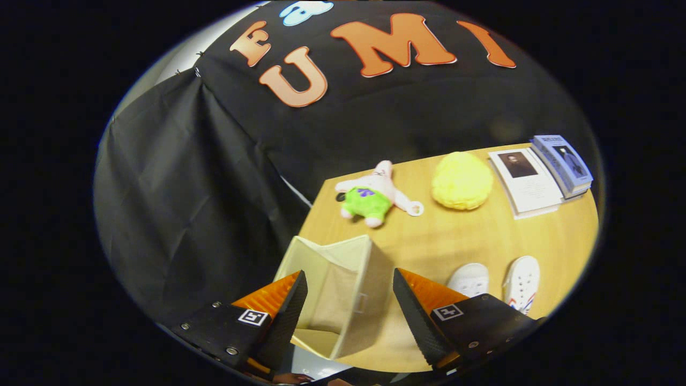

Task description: Open the storage box then place both shoes into the box .Put the left shoe in first, then the right shoe, with the right side of both shoes facing outward in a uniform manner.

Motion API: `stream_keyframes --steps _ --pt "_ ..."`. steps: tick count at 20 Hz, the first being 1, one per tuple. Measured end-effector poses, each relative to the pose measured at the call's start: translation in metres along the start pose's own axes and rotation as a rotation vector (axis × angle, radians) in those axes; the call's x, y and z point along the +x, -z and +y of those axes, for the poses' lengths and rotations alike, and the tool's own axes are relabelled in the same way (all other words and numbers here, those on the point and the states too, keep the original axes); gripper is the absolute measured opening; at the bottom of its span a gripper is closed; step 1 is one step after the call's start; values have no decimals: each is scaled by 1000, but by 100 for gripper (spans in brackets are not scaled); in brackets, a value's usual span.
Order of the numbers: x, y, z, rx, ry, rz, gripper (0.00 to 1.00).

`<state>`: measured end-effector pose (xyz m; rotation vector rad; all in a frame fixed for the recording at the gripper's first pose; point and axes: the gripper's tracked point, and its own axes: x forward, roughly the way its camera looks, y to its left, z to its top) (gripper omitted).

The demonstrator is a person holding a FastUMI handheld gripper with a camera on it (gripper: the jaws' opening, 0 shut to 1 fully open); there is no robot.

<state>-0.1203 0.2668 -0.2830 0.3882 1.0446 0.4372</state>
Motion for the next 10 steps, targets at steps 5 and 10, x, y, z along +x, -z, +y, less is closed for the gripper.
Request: stream_keyframes --steps 5,10 --pt "-3 84 -105 -22 166 120 96" --pt "3 145 -171 -22 258 203 89"
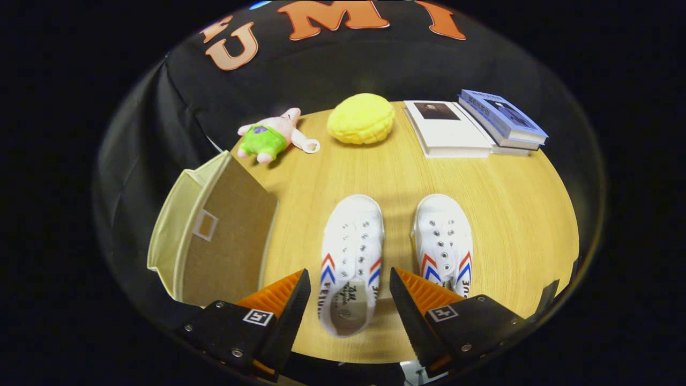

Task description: Open the storage box then place both shoes into the box .Put the left shoe in first, then the right shoe, with the right side of both shoes facing outward in a uniform manner.

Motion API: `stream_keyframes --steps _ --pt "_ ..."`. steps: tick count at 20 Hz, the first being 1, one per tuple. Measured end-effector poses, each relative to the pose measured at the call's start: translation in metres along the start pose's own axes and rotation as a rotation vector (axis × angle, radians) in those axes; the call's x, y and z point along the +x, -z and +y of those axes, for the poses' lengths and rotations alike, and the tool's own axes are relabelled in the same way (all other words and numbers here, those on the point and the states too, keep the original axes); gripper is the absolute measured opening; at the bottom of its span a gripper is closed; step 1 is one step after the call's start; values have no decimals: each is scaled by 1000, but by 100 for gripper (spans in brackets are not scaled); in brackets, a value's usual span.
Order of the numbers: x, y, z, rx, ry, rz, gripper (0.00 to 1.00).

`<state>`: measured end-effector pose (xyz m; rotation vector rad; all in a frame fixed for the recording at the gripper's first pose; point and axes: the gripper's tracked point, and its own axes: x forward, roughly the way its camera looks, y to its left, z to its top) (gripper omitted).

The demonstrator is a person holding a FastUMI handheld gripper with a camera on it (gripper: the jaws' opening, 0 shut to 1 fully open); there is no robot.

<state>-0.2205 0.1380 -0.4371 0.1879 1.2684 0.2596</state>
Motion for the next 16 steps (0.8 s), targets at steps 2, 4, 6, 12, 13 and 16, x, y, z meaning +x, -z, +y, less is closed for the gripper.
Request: stream_keyframes --steps 2,4,6,12,13,16 --pt "11 11 -6 -32 -20 18 85" --pt "24 18 -12 -48 -20 25 78" --pt "35 20 -17 -86 -7 28 75" --pt "63 24 -19 -65 -63 51 56" --pt "64 25 -18 -43 -82 57 53" --pt "65 29 -8 66 -176 63 46"
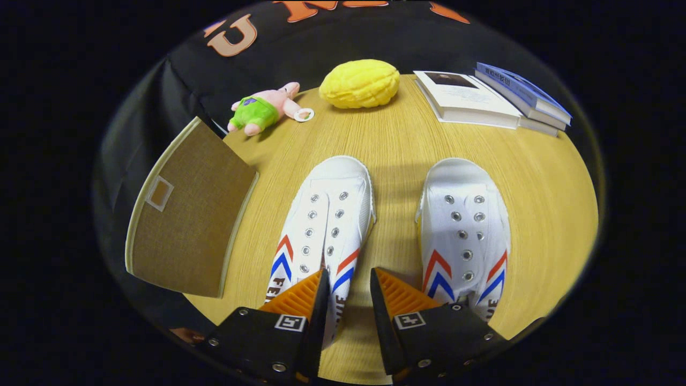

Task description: Open the storage box then place both shoes into the box .Put the left shoe in first, then the right shoe, with the right side of both shoes facing outward in a uniform manner.

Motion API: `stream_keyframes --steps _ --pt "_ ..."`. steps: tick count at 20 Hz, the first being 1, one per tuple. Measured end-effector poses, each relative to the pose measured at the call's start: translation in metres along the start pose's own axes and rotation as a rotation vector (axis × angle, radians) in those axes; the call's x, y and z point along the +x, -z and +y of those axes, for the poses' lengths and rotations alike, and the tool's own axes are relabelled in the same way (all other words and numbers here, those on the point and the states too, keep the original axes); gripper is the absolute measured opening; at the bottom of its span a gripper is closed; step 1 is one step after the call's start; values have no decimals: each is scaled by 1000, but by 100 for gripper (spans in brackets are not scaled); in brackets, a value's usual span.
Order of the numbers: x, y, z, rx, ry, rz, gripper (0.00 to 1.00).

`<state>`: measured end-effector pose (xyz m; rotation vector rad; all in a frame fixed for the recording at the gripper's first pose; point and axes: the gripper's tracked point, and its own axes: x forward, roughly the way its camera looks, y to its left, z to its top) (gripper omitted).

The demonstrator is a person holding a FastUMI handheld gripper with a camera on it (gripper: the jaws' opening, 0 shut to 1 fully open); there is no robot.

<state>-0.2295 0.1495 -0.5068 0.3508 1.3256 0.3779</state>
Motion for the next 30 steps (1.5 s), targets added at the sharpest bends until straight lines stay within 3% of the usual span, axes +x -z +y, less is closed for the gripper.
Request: stream_keyframes --steps 3,5,10,17,25,30 --pt "1 1 3 163 -15 -23 12" --pt "0 2 5 180 -23 -29 7" --pt "-11 -4 24 246 -57 1 5" --pt "-44 -43 65 280 -153 -89 5" --pt "-112 -112 143 149 -249 -232 5" --pt "-116 -140 213 47 -349 -261 5"
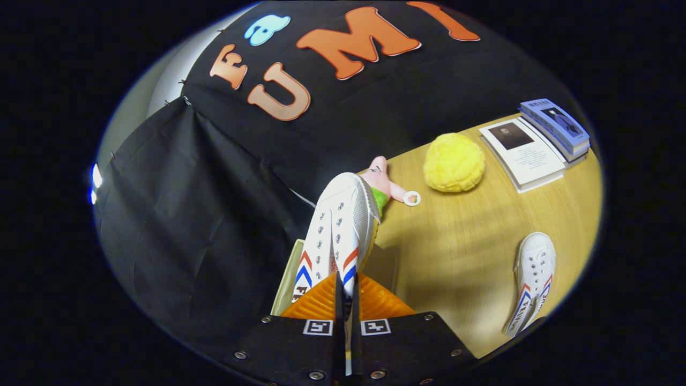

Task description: Open the storage box then place both shoes into the box .Put the left shoe in first, then the right shoe, with the right side of both shoes facing outward in a uniform manner.

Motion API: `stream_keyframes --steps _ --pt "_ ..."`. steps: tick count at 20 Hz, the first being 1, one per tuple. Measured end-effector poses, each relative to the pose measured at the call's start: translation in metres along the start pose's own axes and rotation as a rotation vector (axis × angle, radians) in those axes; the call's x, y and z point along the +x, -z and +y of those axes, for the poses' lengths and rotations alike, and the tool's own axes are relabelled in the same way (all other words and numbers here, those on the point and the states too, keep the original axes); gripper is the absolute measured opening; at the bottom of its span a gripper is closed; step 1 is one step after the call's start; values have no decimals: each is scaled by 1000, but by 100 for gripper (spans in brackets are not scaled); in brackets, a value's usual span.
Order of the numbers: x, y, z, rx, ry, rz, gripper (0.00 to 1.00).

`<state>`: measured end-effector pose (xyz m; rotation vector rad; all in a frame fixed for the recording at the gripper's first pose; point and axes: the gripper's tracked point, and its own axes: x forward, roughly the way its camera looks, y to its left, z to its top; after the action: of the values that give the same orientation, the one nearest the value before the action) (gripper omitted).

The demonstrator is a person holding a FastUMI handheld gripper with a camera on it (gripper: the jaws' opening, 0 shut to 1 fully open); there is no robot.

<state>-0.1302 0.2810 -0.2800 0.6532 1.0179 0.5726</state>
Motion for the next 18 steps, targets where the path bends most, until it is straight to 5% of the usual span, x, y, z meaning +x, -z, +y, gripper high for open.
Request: stream_keyframes --steps 6,18 --pt "56 26 55 -108 -86 82 5" --pt "98 87 67 -251 -63 225 4"
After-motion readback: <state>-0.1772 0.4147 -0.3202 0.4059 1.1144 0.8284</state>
